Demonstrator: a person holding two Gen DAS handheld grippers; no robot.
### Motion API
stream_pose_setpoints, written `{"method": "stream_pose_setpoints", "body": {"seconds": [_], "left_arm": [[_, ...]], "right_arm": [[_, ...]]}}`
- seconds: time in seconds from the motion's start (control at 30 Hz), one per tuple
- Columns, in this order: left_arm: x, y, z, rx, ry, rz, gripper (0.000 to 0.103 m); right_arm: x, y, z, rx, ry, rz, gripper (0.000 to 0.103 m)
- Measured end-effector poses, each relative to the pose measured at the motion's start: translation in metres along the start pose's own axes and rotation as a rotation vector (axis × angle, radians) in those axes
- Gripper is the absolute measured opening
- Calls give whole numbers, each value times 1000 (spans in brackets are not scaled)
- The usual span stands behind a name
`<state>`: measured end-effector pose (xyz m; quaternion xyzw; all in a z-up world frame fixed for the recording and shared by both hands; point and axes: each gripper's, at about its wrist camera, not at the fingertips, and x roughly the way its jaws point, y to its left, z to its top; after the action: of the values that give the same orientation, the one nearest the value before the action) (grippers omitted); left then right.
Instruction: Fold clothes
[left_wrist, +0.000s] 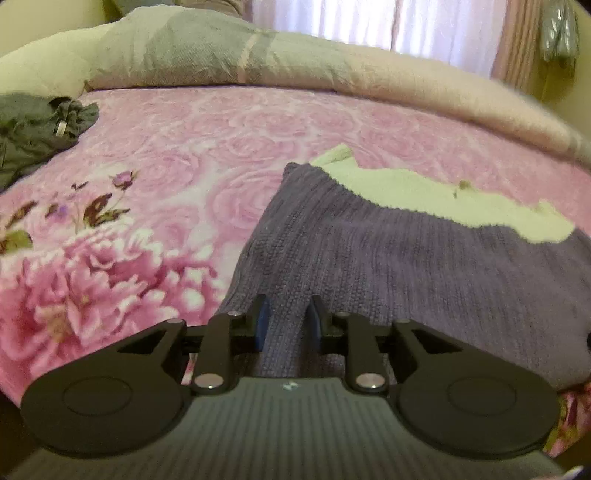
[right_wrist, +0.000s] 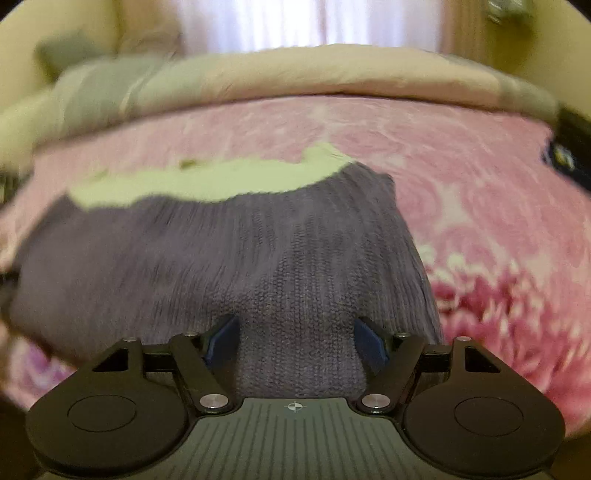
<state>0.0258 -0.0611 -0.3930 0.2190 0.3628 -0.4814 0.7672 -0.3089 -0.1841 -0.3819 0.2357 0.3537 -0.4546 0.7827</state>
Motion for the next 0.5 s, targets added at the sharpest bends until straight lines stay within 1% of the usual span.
{"method": "stream_pose_setpoints", "body": {"seconds": [0.1, 0.17, 0.2, 0.23, 0.3, 0.37, 0.5], "left_arm": [[-12, 0, 21, -25, 135, 15, 20], [-27, -2, 38, -29, 202, 20, 20], [-35, -3, 46, -30, 233, 22, 21], [-44, -6, 55, -26, 255, 26, 22], [-61, -10, 73, -21, 282, 29, 23], [-78, -13, 94, -29, 295, 23, 28], [-110, -23, 133, -50, 298, 3, 30]], "right_arm": [[-8, -2, 21, 24, 124, 27, 72], [-16, -3, 37, 63, 207, 50, 72], [-22, -2, 46, 71, 238, 58, 72], [-28, 2, 57, 54, 250, 62, 72], [-41, 11, 80, 21, 274, 69, 72], [-54, 19, 103, -12, 298, 76, 72], [-80, 36, 148, -76, 339, 94, 72]]}}
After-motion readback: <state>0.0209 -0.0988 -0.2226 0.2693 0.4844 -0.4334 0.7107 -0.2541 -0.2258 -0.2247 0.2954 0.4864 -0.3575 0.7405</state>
